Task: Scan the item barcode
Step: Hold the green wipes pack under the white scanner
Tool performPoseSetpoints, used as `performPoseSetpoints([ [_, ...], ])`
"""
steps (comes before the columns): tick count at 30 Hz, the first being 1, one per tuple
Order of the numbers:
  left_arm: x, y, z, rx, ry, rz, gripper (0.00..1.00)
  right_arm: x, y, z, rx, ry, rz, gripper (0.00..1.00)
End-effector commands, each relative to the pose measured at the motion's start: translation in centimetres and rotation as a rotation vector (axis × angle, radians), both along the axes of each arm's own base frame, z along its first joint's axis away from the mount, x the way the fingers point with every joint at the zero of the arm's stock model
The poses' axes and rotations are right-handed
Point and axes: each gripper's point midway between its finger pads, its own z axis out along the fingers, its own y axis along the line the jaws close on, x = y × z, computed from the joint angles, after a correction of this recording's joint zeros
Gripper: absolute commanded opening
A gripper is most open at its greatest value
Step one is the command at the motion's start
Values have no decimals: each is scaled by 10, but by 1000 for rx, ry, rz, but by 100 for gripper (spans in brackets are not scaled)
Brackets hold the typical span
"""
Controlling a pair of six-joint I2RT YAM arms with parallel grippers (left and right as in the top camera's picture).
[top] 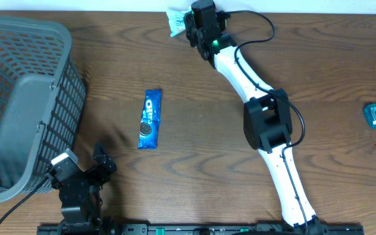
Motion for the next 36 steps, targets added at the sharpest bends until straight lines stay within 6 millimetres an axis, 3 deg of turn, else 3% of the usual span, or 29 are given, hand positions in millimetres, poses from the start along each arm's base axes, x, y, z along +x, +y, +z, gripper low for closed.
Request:
performPoseSetpoints([
  [1, -1, 2, 1, 18, 1, 6, 98, 1, -5, -2, 74, 50, -67, 2],
  [9, -1, 2, 1, 18, 1, 6, 98, -11, 18, -4, 132, 92, 8, 2],
  [14, -1, 2, 1, 18, 1, 6, 98, -25, 32, -13, 297, 228, -36, 2],
  [23, -1, 2, 1, 18, 1, 6, 98, -30, 34, -17, 333, 280, -35, 2],
  [30, -1, 2, 1, 18, 1, 6, 98, -25, 20, 3, 358, 271, -27, 2],
  [36, -1, 2, 1, 18, 1, 6, 98, -19, -11, 25, 346, 258, -76, 2],
])
